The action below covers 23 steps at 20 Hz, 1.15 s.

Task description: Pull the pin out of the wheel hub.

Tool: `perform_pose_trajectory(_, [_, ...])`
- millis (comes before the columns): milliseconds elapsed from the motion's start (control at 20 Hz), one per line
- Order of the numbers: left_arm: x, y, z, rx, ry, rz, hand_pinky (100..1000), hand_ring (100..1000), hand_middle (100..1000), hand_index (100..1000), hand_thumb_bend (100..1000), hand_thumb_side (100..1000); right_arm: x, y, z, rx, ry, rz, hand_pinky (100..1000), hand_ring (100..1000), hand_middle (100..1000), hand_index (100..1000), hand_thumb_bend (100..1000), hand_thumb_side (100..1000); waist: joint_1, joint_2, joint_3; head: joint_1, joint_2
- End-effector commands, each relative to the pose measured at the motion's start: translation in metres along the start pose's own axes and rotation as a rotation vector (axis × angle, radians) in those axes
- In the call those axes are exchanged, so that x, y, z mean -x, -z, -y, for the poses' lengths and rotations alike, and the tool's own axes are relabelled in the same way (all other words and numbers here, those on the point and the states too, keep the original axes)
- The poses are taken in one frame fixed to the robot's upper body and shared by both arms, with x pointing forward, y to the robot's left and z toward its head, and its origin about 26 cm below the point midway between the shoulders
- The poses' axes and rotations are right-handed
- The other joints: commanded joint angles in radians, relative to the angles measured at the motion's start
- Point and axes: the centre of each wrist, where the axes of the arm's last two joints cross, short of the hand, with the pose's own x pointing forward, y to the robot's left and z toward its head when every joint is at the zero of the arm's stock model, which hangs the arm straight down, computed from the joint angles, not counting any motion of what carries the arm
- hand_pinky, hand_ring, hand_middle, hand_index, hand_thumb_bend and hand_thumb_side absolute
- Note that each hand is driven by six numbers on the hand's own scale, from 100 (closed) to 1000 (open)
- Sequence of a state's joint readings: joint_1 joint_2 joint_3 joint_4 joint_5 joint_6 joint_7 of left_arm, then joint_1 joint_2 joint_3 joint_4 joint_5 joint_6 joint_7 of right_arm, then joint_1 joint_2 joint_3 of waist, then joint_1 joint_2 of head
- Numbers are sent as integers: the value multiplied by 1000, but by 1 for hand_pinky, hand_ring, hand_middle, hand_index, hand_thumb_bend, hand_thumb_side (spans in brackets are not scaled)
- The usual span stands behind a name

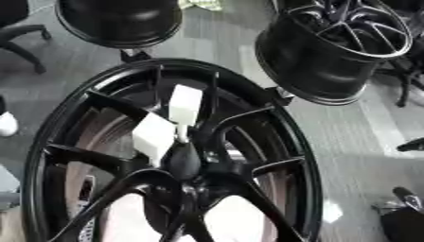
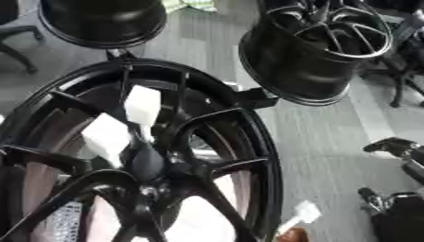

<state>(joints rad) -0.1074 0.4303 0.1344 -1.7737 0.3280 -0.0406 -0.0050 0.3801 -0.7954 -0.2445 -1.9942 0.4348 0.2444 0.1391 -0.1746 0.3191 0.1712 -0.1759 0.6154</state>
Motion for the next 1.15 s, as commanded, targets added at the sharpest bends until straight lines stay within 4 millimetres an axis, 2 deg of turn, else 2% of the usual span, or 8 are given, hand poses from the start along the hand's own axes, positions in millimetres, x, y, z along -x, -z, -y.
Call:
perform_pose_trajectory(50, [-7,2,-6,-1,25,21,790,770,784,792,110,908,3,-2,7,17,-6,-72,939,973,898,879,408,230,9,-17,-3,-3,3])
perform_pose_trajectory(300, [-7,1,-6,3,27,18,791,770,785,792,106,905,3,-2,8,62,11,-106,931,955,873,861,391,212,11,-19,-4,-5,6])
perform_pose_trajectory(450, [-6,1,-6,4,28,15,791,771,785,792,107,905,3,0,11,126,17,-89,923,929,843,845,344,212,11,-22,-5,-4,10])
perform_pose_trajectory(800, [-4,-1,-6,5,26,8,792,771,786,792,105,900,-6,7,15,342,36,13,904,857,747,793,104,287,16,-31,-12,9,19])
perform_pose_trajectory(900, [-4,-1,-6,6,23,7,792,771,786,792,104,897,-11,10,12,385,46,64,902,850,735,786,100,322,19,-33,-13,13,20])
perform_pose_trajectory(1150, [-1,-3,-4,11,18,0,792,771,786,792,101,895,-27,18,3,456,80,241,895,838,711,778,100,311,30,-40,-18,24,27])
